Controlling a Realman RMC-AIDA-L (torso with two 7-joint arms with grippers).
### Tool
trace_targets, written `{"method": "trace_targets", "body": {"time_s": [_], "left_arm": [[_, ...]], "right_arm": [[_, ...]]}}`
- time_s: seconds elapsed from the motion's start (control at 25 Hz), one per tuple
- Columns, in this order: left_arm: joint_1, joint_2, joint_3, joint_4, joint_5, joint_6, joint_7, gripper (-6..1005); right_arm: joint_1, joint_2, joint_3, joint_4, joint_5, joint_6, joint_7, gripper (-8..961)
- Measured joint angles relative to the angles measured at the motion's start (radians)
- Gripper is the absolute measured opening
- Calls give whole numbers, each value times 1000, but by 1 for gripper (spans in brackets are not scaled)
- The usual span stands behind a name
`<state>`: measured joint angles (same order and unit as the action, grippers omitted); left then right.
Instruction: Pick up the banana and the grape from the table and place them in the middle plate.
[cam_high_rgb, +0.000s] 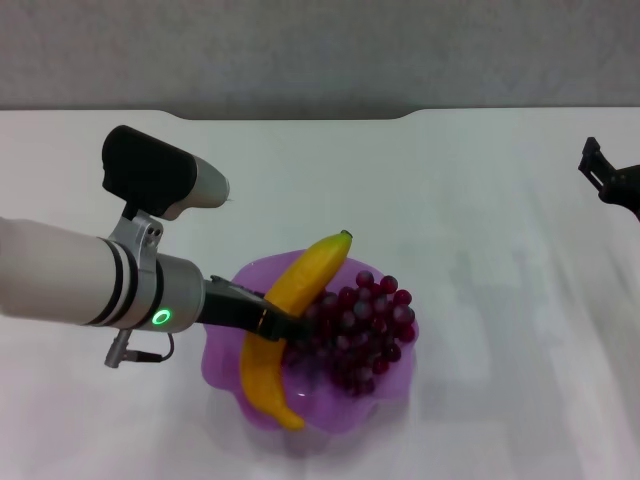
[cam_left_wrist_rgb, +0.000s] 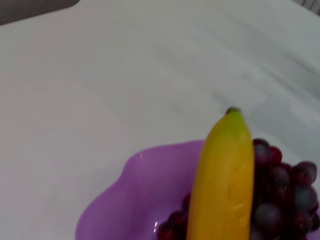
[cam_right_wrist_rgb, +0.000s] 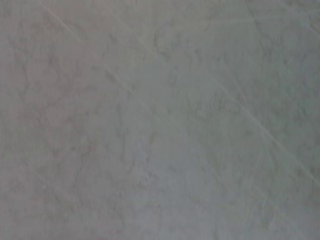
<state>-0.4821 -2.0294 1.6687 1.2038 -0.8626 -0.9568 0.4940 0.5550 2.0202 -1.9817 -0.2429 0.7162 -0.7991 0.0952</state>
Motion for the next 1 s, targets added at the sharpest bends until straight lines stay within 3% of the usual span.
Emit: {"method": "trace_targets", "body": {"time_s": [0.2,0.32,0.68,1.0], "left_arm": [[-4,-1,-2,0,-19,41,9,671],[-3,-2,-3,-2,-42,117,28,889],[28,-2,5,-43,-156,390,150,884],[36,-2,3,-80,-160,590,180,879]], "right_arm": [[0,0,0,-2,0,0,0,846],[0,0,0,-2,0,1,0,846],[0,0,0,-5,0,12,-1,846],[0,0,0,-6,0,14,-2,846]]}}
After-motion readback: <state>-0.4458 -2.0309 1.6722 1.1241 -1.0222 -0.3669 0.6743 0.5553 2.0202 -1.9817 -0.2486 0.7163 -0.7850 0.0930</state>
